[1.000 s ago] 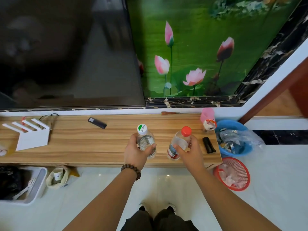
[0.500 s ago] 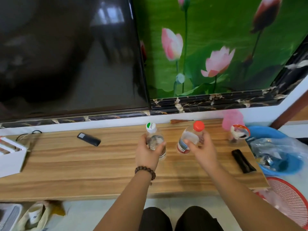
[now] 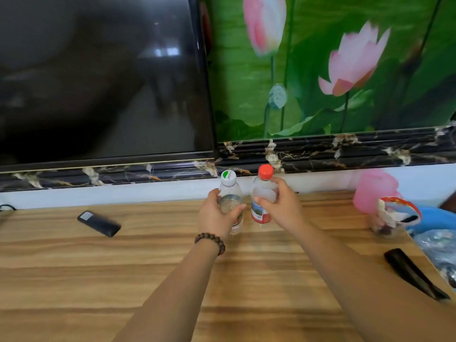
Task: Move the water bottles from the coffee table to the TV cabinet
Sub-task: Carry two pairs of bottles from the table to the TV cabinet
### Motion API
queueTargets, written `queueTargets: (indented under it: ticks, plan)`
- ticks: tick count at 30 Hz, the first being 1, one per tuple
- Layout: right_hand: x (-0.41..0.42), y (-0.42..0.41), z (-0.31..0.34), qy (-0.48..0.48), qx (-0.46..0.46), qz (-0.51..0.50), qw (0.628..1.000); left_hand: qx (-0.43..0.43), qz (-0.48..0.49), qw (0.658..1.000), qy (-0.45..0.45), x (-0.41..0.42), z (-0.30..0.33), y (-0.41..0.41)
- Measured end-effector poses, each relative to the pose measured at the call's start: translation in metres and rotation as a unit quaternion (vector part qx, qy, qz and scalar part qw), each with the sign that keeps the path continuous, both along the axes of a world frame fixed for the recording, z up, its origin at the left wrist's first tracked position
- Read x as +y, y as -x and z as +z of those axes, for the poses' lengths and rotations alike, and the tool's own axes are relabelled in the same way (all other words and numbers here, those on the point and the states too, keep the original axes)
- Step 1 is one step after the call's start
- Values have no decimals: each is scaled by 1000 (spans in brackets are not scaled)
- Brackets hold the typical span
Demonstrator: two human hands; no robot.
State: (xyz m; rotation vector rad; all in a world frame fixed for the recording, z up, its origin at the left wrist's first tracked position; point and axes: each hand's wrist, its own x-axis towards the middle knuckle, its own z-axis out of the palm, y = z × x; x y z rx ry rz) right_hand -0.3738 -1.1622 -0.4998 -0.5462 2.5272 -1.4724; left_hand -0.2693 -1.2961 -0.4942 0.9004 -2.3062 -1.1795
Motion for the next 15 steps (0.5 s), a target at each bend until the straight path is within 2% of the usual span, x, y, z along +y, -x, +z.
queueTargets:
  ticks: [6,15]
  plan:
    - [-14,19,-9,-36,3,3,999,-27,0,1000,16,-14,-10,24]
    - [-33,24,-17,-23,7,3,1000,-35,-7,999,32,-24,-12,43]
